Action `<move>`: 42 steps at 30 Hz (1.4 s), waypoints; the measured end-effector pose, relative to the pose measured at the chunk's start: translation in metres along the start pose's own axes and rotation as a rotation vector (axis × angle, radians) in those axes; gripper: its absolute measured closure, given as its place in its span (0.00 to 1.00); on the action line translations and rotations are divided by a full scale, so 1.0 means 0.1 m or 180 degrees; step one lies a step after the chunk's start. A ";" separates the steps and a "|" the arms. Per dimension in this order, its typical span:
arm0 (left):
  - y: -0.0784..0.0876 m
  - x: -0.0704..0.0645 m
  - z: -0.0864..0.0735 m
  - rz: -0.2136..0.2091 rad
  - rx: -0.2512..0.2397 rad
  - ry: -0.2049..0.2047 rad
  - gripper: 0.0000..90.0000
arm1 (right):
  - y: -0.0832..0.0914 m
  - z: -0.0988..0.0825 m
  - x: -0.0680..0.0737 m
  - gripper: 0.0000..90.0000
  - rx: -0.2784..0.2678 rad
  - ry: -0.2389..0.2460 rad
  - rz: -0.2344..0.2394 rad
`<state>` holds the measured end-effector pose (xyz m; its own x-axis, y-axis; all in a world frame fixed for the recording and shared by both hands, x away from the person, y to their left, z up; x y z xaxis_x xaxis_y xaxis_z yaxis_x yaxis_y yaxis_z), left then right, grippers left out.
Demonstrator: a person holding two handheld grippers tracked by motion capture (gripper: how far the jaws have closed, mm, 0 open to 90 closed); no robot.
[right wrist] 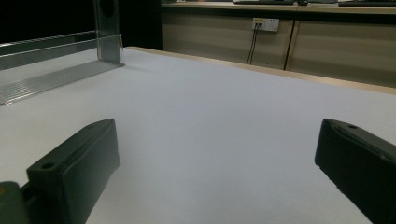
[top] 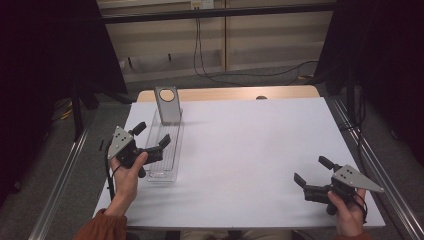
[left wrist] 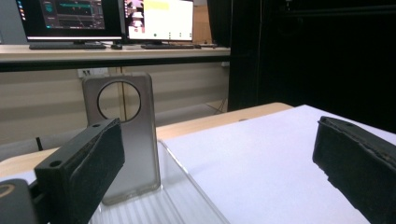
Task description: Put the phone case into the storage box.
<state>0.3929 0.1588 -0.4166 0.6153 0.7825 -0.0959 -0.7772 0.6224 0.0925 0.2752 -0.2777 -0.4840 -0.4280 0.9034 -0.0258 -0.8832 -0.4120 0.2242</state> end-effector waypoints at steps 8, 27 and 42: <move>0.15 0.04 -0.14 0.0156 0.0019 -0.0092 0.03 | 0.00 -0.01 -0.01 0.00 0.0016 -0.0015 -0.0010; 0.60 0.02 -0.45 0.0275 0.0064 -0.0084 0.02 | 0.06 0.02 -0.03 0.00 -0.0013 -0.0015 -0.0070; 0.96 0.10 -0.70 0.0551 0.0226 0.0037 0.03 | 0.24 -0.04 -0.12 0.00 0.0030 0.0032 -0.0292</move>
<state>0.3156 0.2252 -0.4777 0.4714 0.8779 -0.0840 -0.8597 0.4786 0.1783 0.2583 -0.2985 -0.4821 -0.3472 0.9361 -0.0564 -0.9170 -0.3262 0.2296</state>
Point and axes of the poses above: each handheld gripper's, and its own axes: y roughly backward along the jaws, z roughly out of its top, x roughly to its left, the point moved 9 cm from there along -y, roughly forward along the jaws, and after that the axes turned 3 degrees about y, right-handed, at the moved point
